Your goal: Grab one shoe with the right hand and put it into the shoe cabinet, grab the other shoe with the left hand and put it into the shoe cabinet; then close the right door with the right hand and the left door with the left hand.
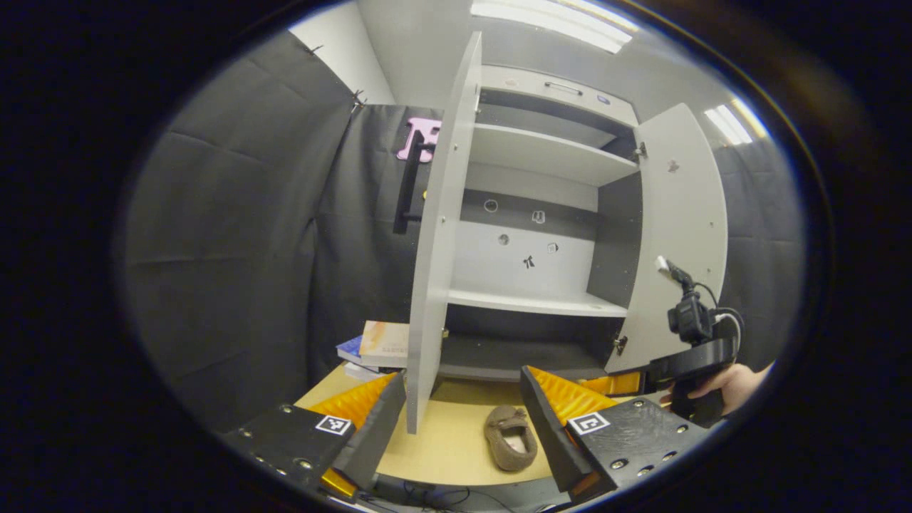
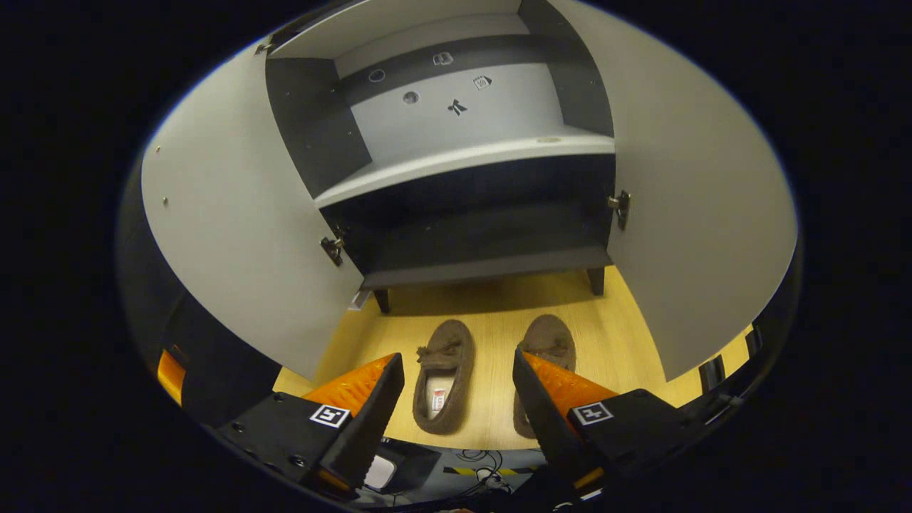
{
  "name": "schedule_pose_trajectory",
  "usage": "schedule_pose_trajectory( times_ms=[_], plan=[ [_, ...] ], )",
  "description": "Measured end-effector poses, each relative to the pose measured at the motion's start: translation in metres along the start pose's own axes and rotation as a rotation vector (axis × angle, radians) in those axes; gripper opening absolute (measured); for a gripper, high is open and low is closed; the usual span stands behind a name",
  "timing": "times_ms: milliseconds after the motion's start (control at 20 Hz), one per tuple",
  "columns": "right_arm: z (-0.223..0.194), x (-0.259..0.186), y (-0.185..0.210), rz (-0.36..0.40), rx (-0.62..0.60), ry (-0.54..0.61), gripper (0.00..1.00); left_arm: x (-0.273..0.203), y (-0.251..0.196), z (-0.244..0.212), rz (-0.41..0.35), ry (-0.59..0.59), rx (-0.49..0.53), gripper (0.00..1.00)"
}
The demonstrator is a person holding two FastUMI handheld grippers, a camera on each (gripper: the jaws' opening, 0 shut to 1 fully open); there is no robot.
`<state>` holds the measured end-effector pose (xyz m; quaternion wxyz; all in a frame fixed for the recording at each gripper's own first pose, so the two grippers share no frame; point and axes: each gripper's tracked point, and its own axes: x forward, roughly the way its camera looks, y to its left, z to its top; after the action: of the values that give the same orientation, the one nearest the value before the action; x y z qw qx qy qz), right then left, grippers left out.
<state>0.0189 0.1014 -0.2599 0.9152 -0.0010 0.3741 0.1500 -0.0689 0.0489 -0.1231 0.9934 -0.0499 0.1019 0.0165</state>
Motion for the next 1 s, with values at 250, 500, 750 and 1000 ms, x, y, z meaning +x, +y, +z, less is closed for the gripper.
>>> schedule_pose_trajectory(
  times_ms=[250,500,750,1000],
  plan=[
    [-0.044,0.055,-0.023,-0.048,-0.084,0.122,0.97,0.009,0.003,-0.016,0.001,0.033,-0.023,0.98],
    [-0.079,0.106,-0.063,-0.171,-0.185,0.204,0.98,0.013,0.006,-0.029,0.006,0.056,-0.041,0.93],
    [-0.087,0.134,-0.088,-0.250,-0.236,0.229,1.00,0.016,0.010,-0.035,0.031,0.072,-0.028,0.93],
    [-0.088,0.152,-0.112,-0.350,-0.307,0.260,0.72,0.015,0.013,-0.036,0.047,0.089,-0.028,0.93]
  ],
)
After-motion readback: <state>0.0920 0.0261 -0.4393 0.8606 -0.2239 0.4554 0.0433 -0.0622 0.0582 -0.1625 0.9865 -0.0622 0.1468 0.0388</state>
